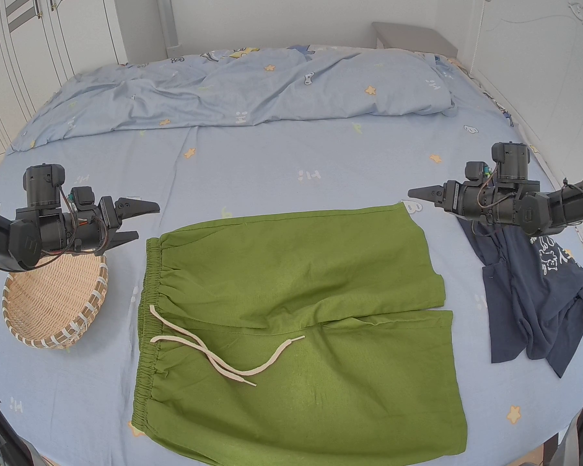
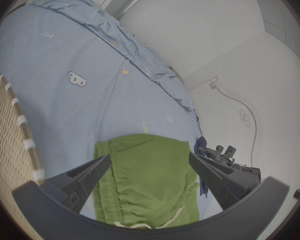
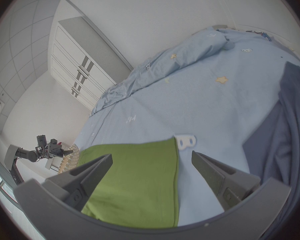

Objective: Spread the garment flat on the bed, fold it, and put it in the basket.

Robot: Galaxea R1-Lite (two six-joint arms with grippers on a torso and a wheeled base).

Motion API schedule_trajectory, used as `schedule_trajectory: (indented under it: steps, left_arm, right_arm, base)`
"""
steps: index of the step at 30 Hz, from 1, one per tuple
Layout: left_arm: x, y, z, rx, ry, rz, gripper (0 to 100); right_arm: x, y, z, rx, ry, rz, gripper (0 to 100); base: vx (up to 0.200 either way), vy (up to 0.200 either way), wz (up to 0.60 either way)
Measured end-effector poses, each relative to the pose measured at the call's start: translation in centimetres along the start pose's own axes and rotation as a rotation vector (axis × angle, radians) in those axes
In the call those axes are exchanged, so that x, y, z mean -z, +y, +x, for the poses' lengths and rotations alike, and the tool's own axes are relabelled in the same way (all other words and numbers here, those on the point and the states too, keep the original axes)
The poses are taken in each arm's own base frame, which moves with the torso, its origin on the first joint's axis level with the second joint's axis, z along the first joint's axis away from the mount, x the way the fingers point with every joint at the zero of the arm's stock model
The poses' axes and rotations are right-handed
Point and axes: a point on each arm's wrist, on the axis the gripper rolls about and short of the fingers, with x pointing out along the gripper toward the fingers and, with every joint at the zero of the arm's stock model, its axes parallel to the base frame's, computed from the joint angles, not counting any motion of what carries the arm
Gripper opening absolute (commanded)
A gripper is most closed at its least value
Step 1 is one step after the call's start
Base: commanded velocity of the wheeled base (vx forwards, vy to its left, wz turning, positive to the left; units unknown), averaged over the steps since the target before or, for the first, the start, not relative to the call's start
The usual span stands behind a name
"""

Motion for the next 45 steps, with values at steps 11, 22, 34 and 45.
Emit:
schedule_trajectory:
  steps: [11,22,34,45]
  left_arm:
    - [8.1,-1.9,-4.6,-0.039,0.131,-0.146,100]
    - [19.4,-0.9,-9.9,-0.135,0.323,-0.303,100]
    - [23.3,0.3,-12.4,-0.148,0.390,-0.070,100]
    - [23.4,2.2,-11.1,-0.171,0.432,-0.118,100]
  right_arm:
    - [6.5,2.9,-7.3,0.053,0.159,0.098,100]
    - [13.6,6.6,-13.7,0.062,0.247,0.116,100]
    - [15.9,9.2,-15.6,0.063,0.263,0.056,100]
    - [15.9,9.6,-15.9,0.055,0.252,0.047,100]
  base:
    - [0.000,0.000,0.00]
    - [0.000,0.000,0.00]
    - [0.000,0.000,0.00]
    - [0.000,0.000,0.00]
